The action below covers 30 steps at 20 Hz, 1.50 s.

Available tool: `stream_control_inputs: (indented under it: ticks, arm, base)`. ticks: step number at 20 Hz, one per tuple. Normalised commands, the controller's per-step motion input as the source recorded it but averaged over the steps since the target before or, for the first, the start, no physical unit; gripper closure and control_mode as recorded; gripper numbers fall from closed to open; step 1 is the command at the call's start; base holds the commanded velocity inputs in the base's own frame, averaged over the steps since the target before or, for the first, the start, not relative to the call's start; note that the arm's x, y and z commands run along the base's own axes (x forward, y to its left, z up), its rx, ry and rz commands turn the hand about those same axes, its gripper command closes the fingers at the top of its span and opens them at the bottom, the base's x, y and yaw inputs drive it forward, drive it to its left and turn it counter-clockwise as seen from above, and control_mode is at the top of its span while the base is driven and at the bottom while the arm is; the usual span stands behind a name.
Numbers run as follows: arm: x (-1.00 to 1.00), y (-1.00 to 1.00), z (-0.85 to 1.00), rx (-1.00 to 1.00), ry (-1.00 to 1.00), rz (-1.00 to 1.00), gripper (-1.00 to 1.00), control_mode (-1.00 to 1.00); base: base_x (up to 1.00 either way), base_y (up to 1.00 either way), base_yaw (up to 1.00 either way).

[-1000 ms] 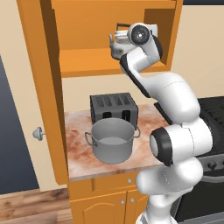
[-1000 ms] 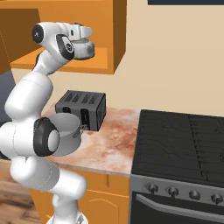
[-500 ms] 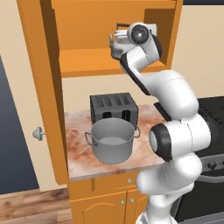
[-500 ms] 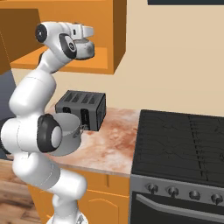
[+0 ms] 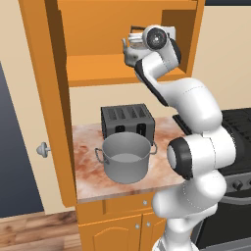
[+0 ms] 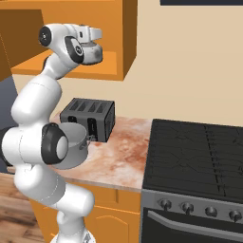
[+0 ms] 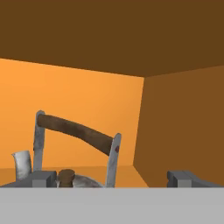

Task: Pick the kettle from the cabinet and place it on a stove burner. Then pick the pot from the counter and place it on another stove burner. Finally, turn both burners on.

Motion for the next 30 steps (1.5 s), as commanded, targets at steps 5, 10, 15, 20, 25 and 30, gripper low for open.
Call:
stream_control_inputs:
  ticks: [5, 10, 15, 20, 25, 30]
  arm:
    - [0.14, 0.0, -0.01, 0.0, 0.0, 0.0, -1.0, -1.0]
    - [0.1, 0.0, -0.04, 0.0, -0.02, 0.0, -1.0, -1.0]
    - [0.07, 0.0, -0.06, 0.01, -0.01, 0.0, 1.0, -1.0]
    - [0.07, 0.0, -0.1, 0.01, 0.0, 0.0, 1.0, -1.0]
    - [0.0, 0.0, -0.06, 0.0, 0.0, 0.0, 1.0, -1.0]
    - [0.0, 0.0, -0.02, 0.0, 0.01, 0.0, 1.0, -1.0]
  base:
    - [0.0, 0.0, 0.0]
    - [0.0, 0.0, 0.0]
    - [0.0, 0.0, 0.0]
    - [0.0, 0.0, 0.0]
    - [0.0, 0.0, 0.0]
    - [0.0, 0.0, 0.0]
